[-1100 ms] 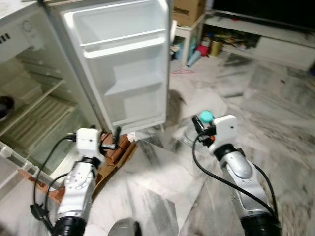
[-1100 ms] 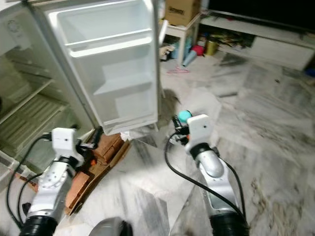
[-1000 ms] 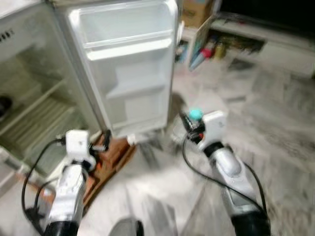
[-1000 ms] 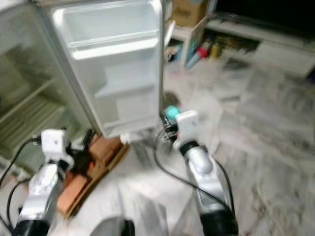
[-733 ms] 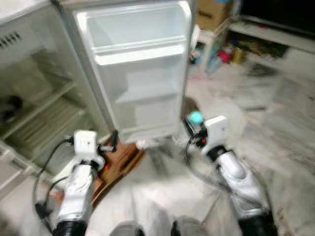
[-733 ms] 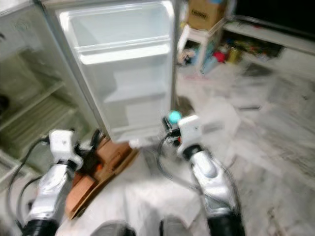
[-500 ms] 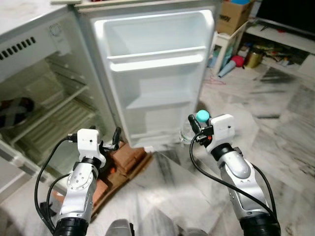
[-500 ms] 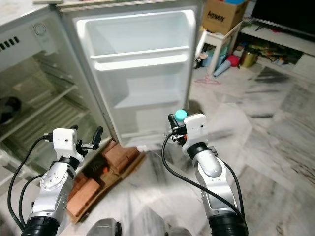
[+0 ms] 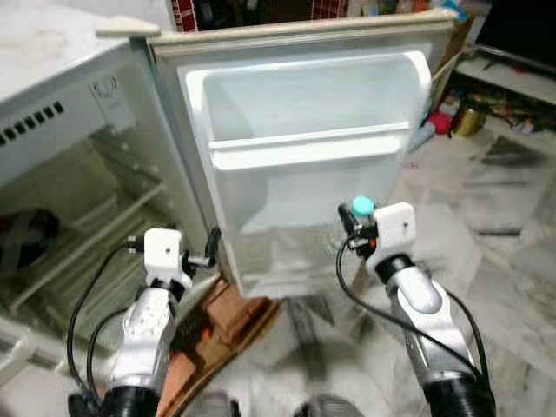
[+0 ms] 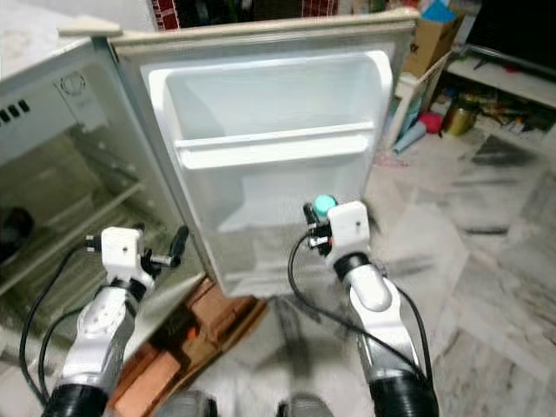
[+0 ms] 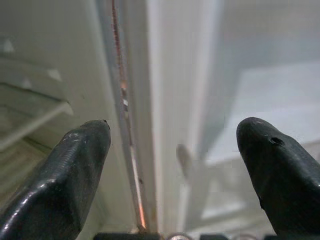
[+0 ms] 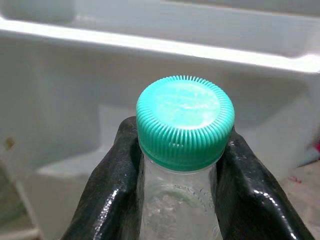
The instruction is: Restocking fridge
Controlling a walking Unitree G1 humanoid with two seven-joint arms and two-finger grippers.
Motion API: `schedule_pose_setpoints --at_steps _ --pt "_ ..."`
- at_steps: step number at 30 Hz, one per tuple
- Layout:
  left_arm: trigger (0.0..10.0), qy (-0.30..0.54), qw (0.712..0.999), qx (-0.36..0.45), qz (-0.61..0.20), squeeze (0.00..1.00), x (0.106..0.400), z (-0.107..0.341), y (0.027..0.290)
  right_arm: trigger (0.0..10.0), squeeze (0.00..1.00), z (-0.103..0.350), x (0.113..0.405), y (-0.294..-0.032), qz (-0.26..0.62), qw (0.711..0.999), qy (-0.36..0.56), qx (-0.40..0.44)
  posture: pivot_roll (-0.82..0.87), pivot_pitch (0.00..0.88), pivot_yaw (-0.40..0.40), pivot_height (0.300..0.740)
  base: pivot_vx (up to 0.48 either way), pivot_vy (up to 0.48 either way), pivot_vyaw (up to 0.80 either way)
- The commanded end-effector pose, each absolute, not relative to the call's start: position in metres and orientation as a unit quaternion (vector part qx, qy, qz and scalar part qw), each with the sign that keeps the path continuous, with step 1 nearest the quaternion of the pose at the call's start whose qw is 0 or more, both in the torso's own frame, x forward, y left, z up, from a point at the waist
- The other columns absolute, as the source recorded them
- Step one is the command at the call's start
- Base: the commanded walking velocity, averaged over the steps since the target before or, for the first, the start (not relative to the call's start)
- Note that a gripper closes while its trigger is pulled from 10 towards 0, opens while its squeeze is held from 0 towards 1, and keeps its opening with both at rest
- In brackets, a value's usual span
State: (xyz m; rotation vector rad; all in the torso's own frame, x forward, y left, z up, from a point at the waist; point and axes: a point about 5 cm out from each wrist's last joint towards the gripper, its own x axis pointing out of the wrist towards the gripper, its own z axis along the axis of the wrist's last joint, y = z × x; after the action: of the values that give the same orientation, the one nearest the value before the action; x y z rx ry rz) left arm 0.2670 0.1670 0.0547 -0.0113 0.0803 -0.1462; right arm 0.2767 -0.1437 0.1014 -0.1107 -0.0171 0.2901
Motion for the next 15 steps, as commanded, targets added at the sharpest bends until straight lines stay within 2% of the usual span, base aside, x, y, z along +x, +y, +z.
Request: schedule_pose_setpoints --at_steps 1,15 --pt "10.0 0.045 0.997 0.002 -0.059 0.0 0.267 0.055 0.176 10.0 0.0 0.106 0.277 -0.136 0.158 0.986 -0.02 -0.051 -0.01 0.068 0.006 0.74 0.0 0.0 0.0" --pt "10.0 0.047 0.997 0.003 -0.058 0.0 0.266 0.054 0.175 10.0 0.0 0.076 0.271 -0.145 0.163 0.979 0.074 -0.097 -0.01 0.068 0.0 0.74 0.0 0.0 0.0"
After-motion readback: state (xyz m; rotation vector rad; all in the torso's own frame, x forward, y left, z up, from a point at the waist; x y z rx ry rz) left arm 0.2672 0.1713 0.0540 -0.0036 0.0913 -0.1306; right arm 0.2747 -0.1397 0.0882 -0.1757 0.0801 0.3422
